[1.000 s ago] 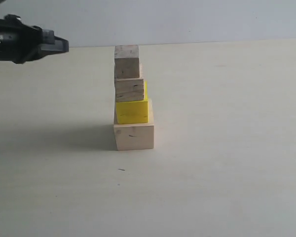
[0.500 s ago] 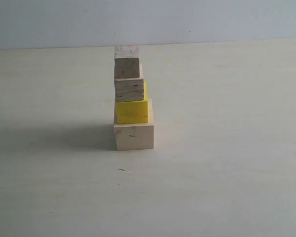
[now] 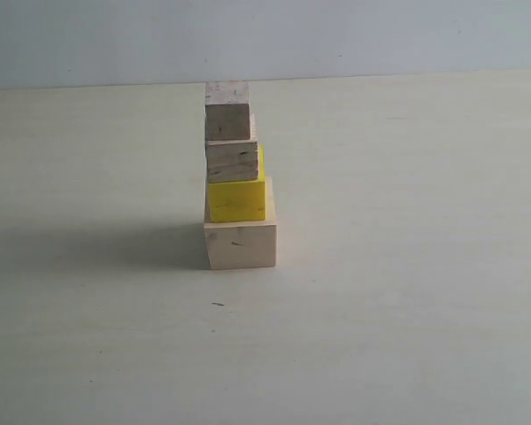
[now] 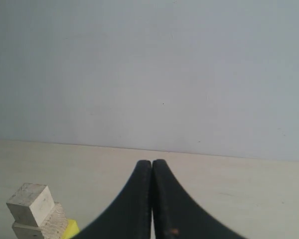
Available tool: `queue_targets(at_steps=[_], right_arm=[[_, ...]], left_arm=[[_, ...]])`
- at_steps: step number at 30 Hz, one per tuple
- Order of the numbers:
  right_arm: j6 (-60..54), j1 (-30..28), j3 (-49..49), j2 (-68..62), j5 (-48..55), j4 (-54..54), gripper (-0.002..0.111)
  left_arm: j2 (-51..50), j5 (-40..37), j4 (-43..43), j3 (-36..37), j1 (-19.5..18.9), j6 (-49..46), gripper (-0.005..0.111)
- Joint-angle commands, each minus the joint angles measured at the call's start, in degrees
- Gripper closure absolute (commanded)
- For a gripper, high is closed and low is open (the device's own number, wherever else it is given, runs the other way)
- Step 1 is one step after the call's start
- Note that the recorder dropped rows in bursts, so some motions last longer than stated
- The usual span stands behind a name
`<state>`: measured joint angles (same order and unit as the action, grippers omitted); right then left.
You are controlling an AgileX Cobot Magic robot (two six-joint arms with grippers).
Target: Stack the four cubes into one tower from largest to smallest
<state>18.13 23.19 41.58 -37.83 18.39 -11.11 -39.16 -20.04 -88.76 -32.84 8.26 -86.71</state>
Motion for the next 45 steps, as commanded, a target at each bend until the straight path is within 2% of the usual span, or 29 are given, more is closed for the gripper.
queue_targets(at_steps=[1, 16, 20, 24, 27, 33, 41, 43, 45], right_arm=[[-0.06, -0.19, -0.21, 0.38, -0.69, 0.13, 0.108], [-0.06, -0.19, -0.21, 0.38, -0.69, 0.13, 0.108], [-0.06, -0.19, -0.21, 0.38, -0.69, 0.13, 0.108], [-0.06, -0.19, -0.21, 0.38, -0.69, 0.13, 0.108], [-0.06, -0.19, -0.21, 0.38, -0.69, 0.13, 0.108], [-0.06, -0.19, -0.21, 0.38, -0.69, 0.13, 0.108], [-0.06, -0.19, -0.21, 0.38, -0.69, 0.13, 0.108], [-0.06, -0.19, -0.21, 0.38, -0.69, 0.13, 0.108], [-0.06, -0.19, -0.21, 0.38, -0.69, 0.13, 0.108]], left_arm=[[0.42, 0.35, 0.17, 0.30, 0.31, -0.06, 0.107], [2.23, 0.35, 0.39, 0.52, 0.07, -0.06, 0.107], [8.30, -3.35, 0.12, 1.00, -4.06, 2.99, 0.107], [15.86, -3.75, 0.12, 1.84, -8.26, 4.31, 0.107], [19.79, -0.79, 1.61, 2.23, -9.63, 4.20, 0.107], [23.59, 7.43, 2.83, 2.23, -9.79, 4.20, 0.107], [25.93, 9.56, 3.90, 3.43, -9.79, 4.42, 0.107], [27.55, 10.21, 7.23, 5.30, -9.79, 7.91, 0.107], [29.28, 11.32, 14.61, 7.63, -9.79, 17.88, 0.107]])
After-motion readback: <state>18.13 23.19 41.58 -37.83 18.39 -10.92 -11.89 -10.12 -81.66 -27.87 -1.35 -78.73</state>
